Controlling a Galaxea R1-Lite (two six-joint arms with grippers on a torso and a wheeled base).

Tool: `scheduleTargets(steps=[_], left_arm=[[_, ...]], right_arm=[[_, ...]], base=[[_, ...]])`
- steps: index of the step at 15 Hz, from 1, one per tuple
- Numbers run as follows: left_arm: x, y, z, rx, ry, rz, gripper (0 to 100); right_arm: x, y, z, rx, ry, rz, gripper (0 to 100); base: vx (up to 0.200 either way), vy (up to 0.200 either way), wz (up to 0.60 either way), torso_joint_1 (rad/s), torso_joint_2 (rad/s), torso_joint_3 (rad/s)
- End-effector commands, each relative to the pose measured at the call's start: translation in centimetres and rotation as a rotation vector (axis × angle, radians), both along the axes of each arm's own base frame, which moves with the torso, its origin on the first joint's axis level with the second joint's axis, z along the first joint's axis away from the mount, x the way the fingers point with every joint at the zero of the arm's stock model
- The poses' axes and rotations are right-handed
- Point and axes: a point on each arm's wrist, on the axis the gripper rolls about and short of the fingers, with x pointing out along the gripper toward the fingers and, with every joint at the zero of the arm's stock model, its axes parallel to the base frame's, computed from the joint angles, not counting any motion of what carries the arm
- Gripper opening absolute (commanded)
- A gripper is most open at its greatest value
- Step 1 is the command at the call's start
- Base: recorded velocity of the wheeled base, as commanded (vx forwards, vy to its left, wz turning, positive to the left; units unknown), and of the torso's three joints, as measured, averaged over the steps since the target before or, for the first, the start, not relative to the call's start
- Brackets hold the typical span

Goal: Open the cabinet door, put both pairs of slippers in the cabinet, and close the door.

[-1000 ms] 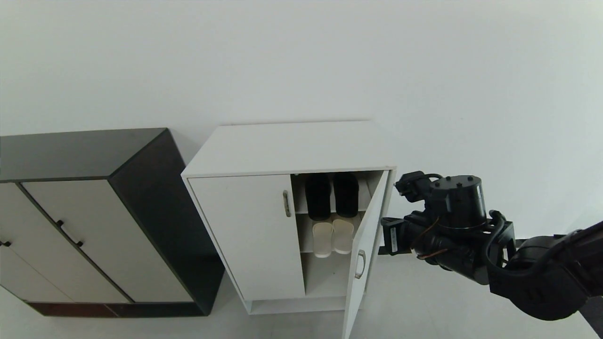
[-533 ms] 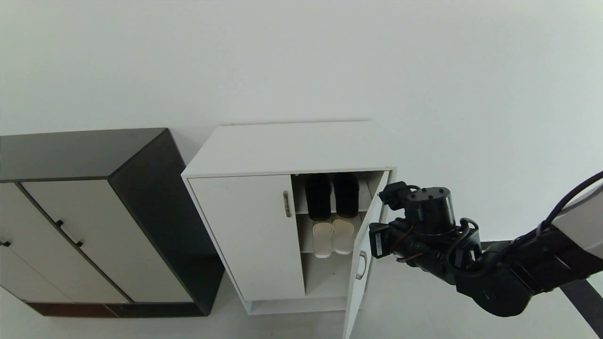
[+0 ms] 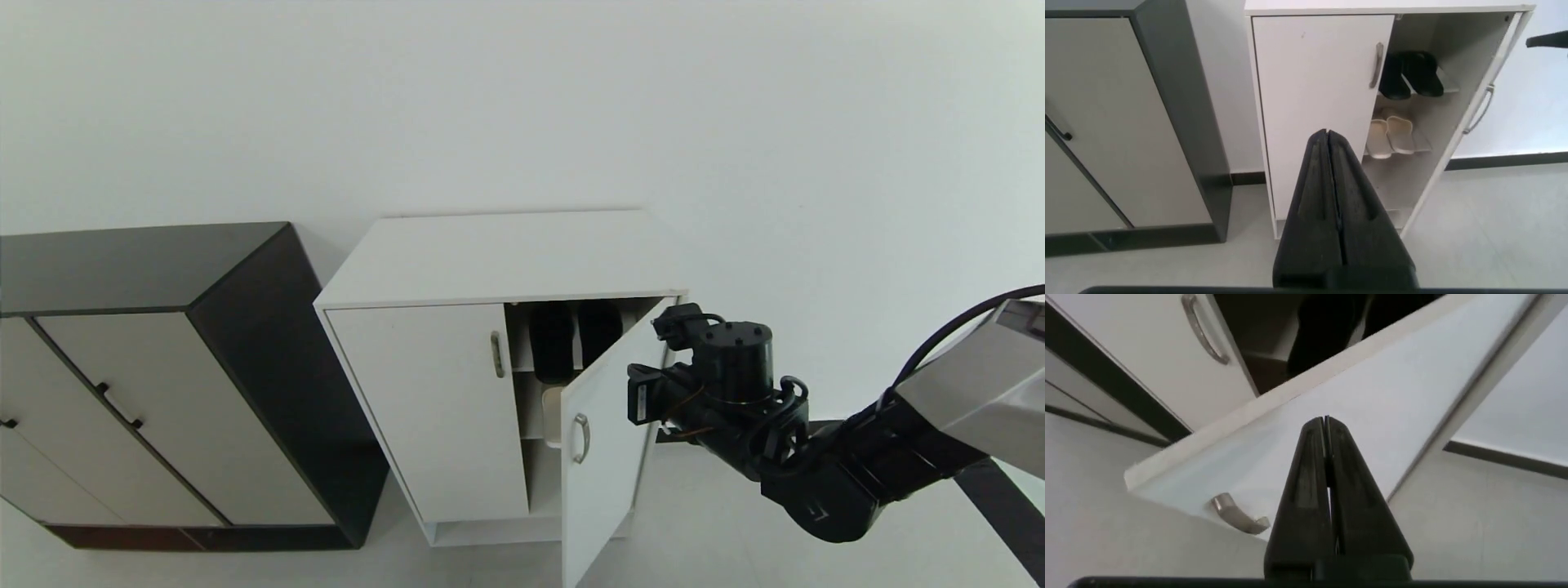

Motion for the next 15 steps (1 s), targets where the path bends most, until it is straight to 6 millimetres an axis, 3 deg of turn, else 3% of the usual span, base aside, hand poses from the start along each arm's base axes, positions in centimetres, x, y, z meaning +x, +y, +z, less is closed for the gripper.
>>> scheduleTargets(steps=[1,3,7,13,15], left_arm=[[0.0,0.0,0.0,-0.001,-0.001,0.000,0],[0.0,0.0,0.0,0.001,-0.001,0.000,0],[0.0,0.0,0.0,0.001,0.000,-0.001,0],[0.0,0.0,0.0,0.001,0.000,-0.001,0],[0.0,0.0,0.0,-0.001,0.000,-0.001,0]], right_arm=[[-0.4,-0.3,-0.2,-0.002,-0.001,0.004,0],[-1.8,-1.1,0.0,0.014,0.005,0.112,0],[-3.6,-1.9,-1.5,0.037,0.047,0.324,0],[-3.2,-1.9,-2.9,0.012,0.054,0.333,0],[-2.9,-1.6,-3.0,0.023,0.036,0.334,0]], base=[[0.000,0.000,0.00,0.000,0.00,0.000],[0.000,0.000,0.00,0.000,0.00,0.000],[0.050,0.000,0.00,-0.001,0.00,0.002],[0.200,0.000,0.00,0.005,0.00,0.003],[0.000,0.000,0.00,0.000,0.00,0.000]])
